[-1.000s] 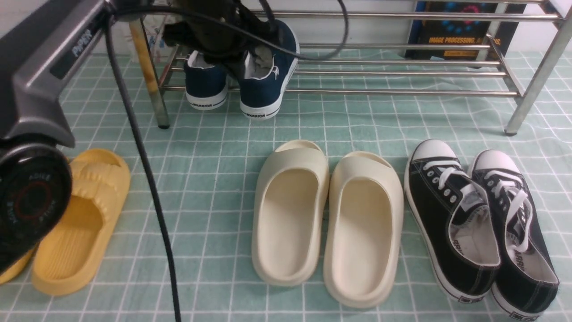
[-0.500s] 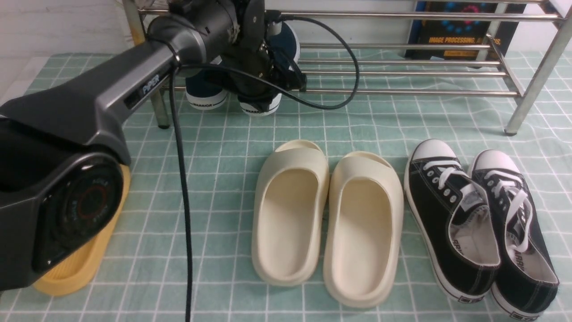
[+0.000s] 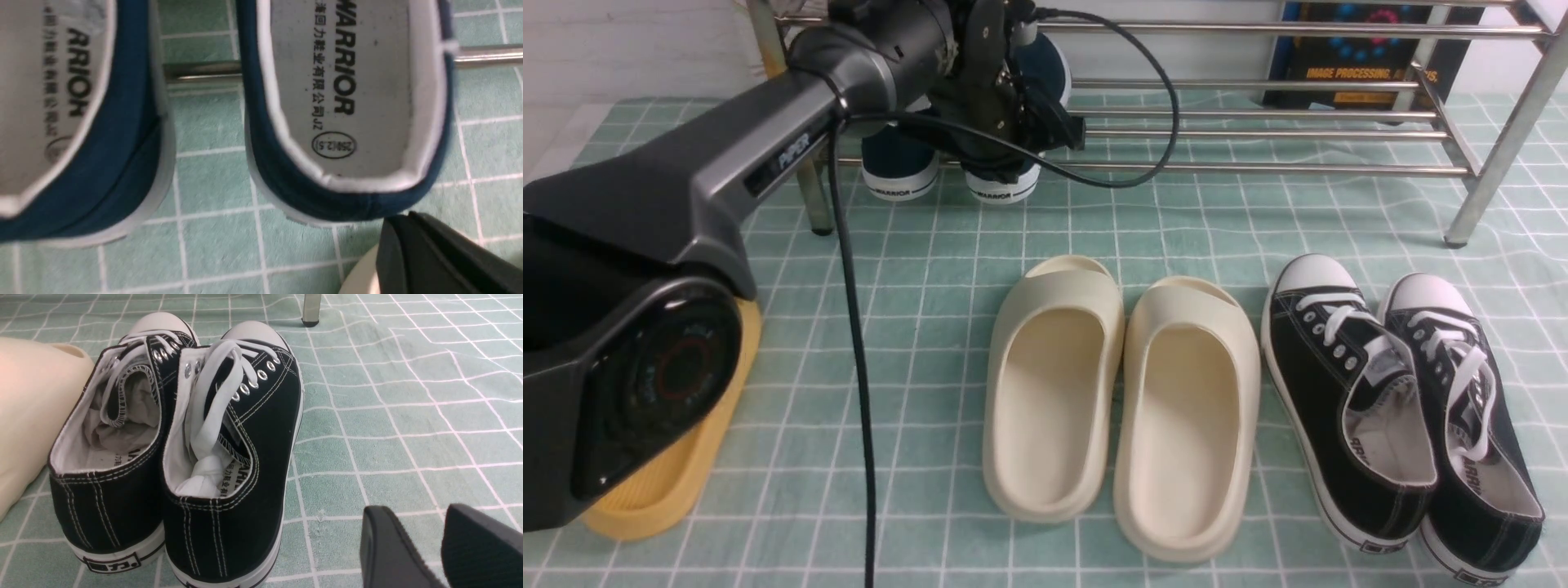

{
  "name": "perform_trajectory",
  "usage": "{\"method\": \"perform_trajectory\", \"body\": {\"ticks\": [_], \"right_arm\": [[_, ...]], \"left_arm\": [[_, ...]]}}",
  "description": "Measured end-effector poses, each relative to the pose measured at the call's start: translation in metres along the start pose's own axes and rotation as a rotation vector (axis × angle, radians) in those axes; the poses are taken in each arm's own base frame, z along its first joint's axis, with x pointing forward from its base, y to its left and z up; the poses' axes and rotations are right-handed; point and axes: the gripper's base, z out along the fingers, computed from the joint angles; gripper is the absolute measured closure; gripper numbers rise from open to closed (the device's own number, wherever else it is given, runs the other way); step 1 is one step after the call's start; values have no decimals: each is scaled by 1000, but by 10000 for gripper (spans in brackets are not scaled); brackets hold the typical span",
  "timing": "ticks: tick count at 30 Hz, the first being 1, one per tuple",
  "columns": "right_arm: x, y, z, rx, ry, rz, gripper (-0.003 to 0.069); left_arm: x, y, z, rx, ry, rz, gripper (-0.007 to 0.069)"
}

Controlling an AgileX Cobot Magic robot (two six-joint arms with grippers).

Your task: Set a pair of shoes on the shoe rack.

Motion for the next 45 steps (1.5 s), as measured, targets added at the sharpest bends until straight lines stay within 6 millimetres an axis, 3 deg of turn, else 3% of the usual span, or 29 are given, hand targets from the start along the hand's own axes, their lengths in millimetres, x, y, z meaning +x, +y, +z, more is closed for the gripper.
{"method": "perform_trajectory", "body": {"ticks": [3, 5, 6, 7, 10, 12, 15, 17, 18, 19, 20, 22, 26, 27, 30, 34, 38, 45], "right_arm": [[0, 0, 0, 0, 0, 0, 412], [0, 0, 0, 0, 0, 0, 412], [0, 0, 0, 0, 0, 0, 412], [0, 0, 0, 0, 0, 0, 412], [0, 0, 0, 0, 0, 0, 412], [0, 0, 0, 0, 0, 0, 412], [0, 0, 0, 0, 0, 0, 412], [0, 0, 0, 0, 0, 0, 412], [0, 0, 0, 0, 0, 0, 412], [0, 0, 0, 0, 0, 0, 412], [0, 0, 0, 0, 0, 0, 412], [0, 0, 0, 0, 0, 0, 412], [0, 0, 0, 0, 0, 0, 412], [0, 0, 0, 0, 0, 0, 412], [0, 0, 0, 0, 0, 0, 412], [0, 0, 0, 0, 0, 0, 412], [0, 0, 0, 0, 0, 0, 412], [0, 0, 0, 0, 0, 0, 412]], "left_arm": [[-9, 3, -34, -11, -30, 2, 522], [-17, 6, -82, -20, -76, 9, 450], [-17, 7, -86, -22, -76, 10, 440], [-21, 9, -117, -23, -111, 12, 416], [-21, 16, -184, -36, -175, 22, 391], [-14, 25, -235, -57, -219, 21, 392], [0, 35, -288, -69, -266, 11, 405], [24, 45, -329, -60, -307, 3, 423], [33, 48, -337, -55, -307, 1, 427], [37, 49, -343, -51, -315, -2, 428], [63, 56, -349, -43, -281, -7, 440], [81, 60, -353, -36, -265, -16, 448], [150, 79, -360, 2, -307, -83, 491], [153, 80, -360, 3, -310, -82, 494], [205, 94, -353, 29, -342, -133, 565], [246, 105, -342, 38, -342, -168, 638], [266, 110, -331, 38, -331, -174, 638], [273, 113, -323, 4, -292, -167, 638]]}}
